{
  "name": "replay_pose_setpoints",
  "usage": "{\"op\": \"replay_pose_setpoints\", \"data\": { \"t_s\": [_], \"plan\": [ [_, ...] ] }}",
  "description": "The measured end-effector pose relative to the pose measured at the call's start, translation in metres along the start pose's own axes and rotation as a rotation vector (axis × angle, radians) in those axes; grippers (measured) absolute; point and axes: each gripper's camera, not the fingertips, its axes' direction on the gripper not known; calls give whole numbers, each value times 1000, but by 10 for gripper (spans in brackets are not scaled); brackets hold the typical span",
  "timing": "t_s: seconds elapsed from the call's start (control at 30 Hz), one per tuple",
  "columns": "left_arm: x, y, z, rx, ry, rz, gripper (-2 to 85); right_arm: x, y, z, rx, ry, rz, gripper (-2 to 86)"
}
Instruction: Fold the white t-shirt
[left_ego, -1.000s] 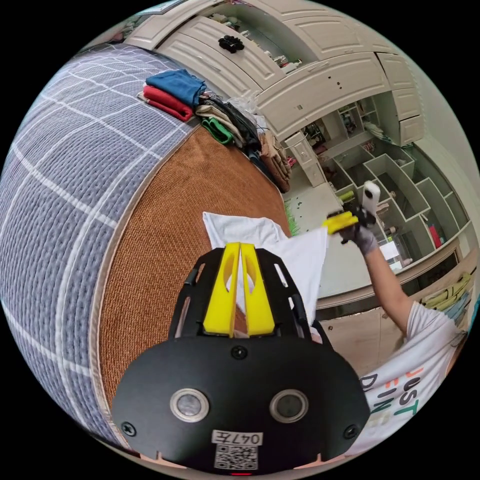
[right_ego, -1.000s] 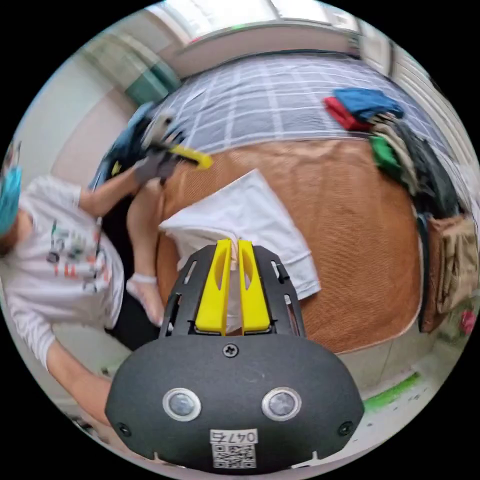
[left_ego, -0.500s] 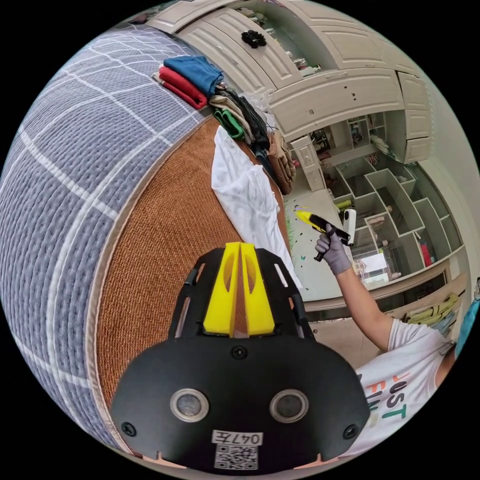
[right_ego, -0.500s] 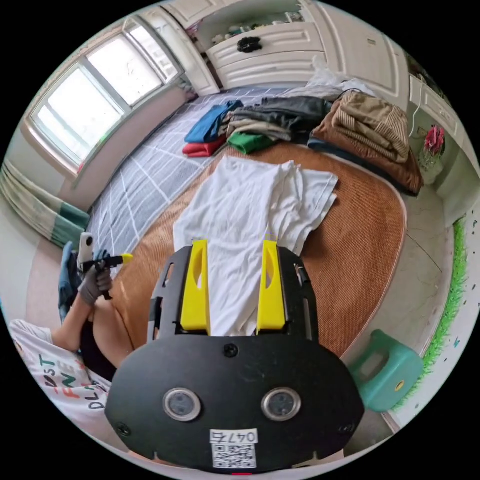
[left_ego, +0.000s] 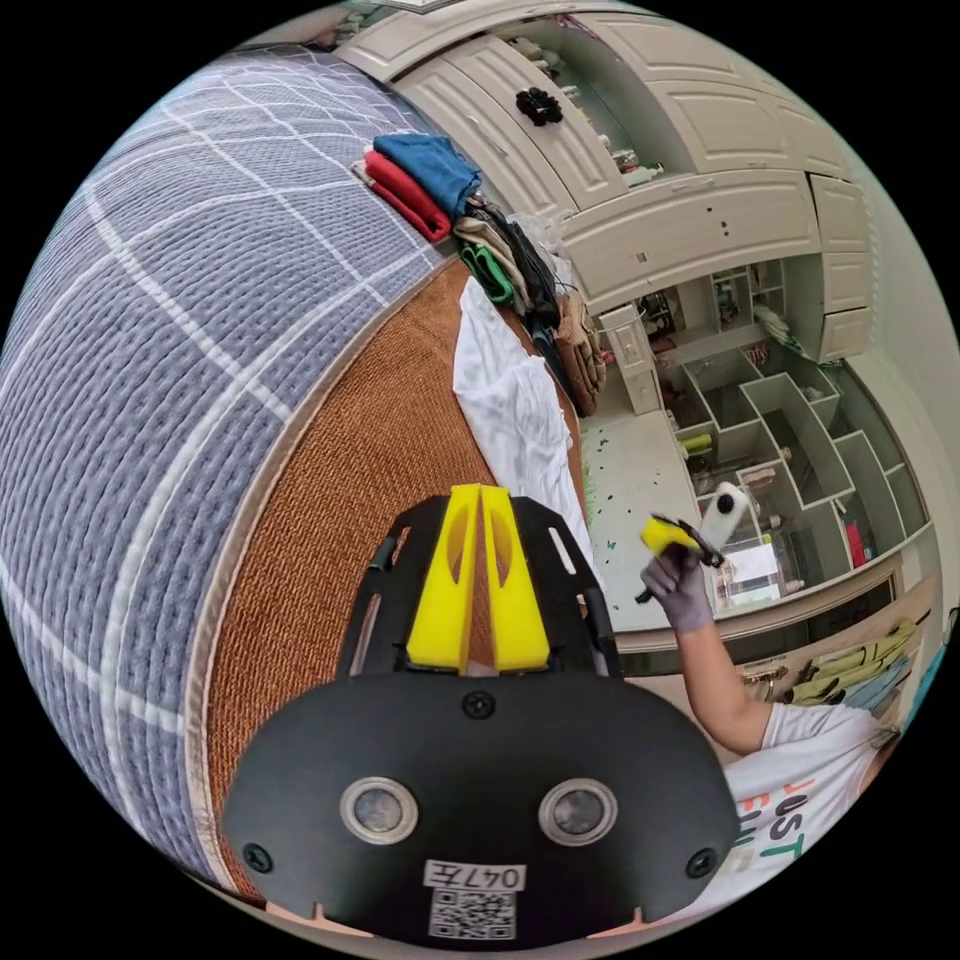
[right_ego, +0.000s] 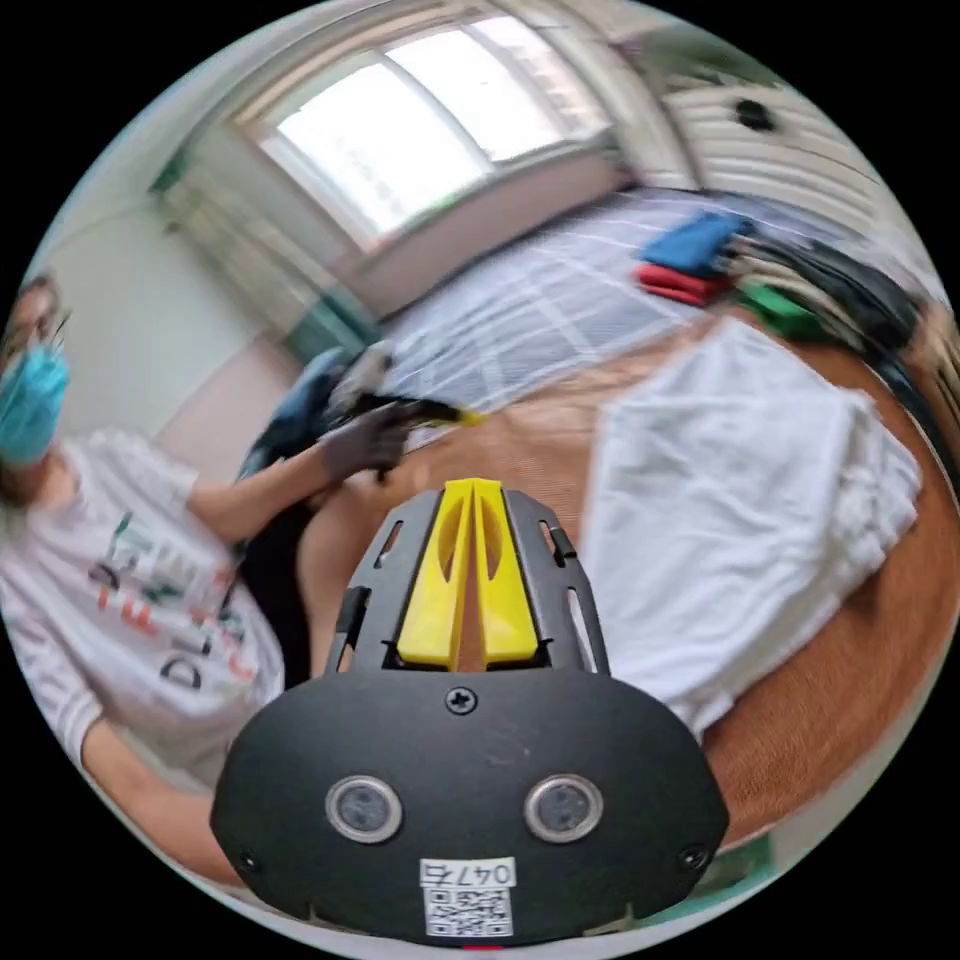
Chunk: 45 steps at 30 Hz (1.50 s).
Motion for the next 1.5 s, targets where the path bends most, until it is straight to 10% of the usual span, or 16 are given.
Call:
{"op": "replay_pose_setpoints", "data": {
  "t_s": [0.2,0.47,0.6,0.77,0.9,1.03,1.5],
  "plan": [
    [11,-7,-3,-33,50,17,-10,-24,46,1,-42,574,166,43],
    [39,-23,-10,-100,-29,88,-10,96,64,-11,-22,666,600,71],
    [43,-37,-23,-86,-56,45,-10,116,58,6,-44,514,644,3],
    [54,-52,-41,-45,-42,0,-10,21,45,15,32,105,105,-4],
    [76,-67,-50,-49,-48,-2,-10,-67,92,53,-450,-42,-263,-4],
    [111,-85,-48,-102,-57,43,-9,-86,168,67,-856,-119,-164,-4],
    [274,-163,-1,-304,-512,266,113,-79,254,-44,-302,-46,231,28]
  ]
}}
